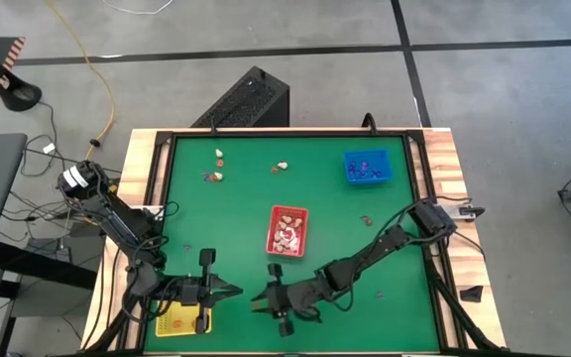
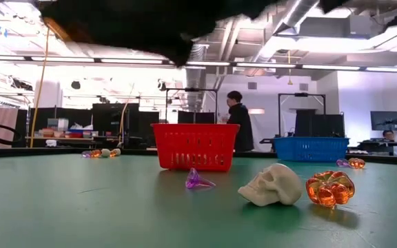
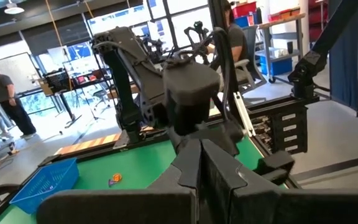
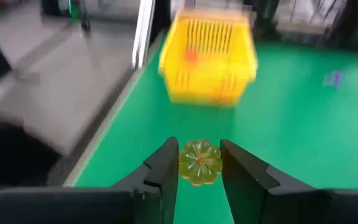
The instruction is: Sort Halloween decoration
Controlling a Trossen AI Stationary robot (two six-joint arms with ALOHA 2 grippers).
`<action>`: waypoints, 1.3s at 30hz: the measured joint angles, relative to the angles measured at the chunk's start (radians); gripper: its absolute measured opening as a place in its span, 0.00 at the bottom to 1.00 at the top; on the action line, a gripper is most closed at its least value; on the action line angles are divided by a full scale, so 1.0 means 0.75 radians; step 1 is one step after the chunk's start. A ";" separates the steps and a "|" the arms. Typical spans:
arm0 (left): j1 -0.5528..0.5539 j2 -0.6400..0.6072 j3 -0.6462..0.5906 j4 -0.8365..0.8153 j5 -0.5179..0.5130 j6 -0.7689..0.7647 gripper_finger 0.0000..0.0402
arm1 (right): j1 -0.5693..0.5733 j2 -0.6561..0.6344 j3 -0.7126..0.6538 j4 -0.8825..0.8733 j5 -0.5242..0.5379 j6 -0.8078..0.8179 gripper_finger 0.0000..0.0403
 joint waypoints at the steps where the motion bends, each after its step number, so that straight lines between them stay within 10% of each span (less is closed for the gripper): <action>1: 0.000 0.000 0.000 0.003 -0.001 0.001 0.00 | -0.011 0.010 0.015 0.042 0.001 -0.011 0.34; 23: -0.004 0.001 0.002 -0.030 -0.130 0.045 0.00 | -0.119 0.921 1.298 0.085 -0.168 -0.146 0.35; 39: -0.034 0.000 0.001 -0.038 -0.258 0.093 0.00 | -0.154 0.867 1.304 -0.126 -0.163 -0.169 0.63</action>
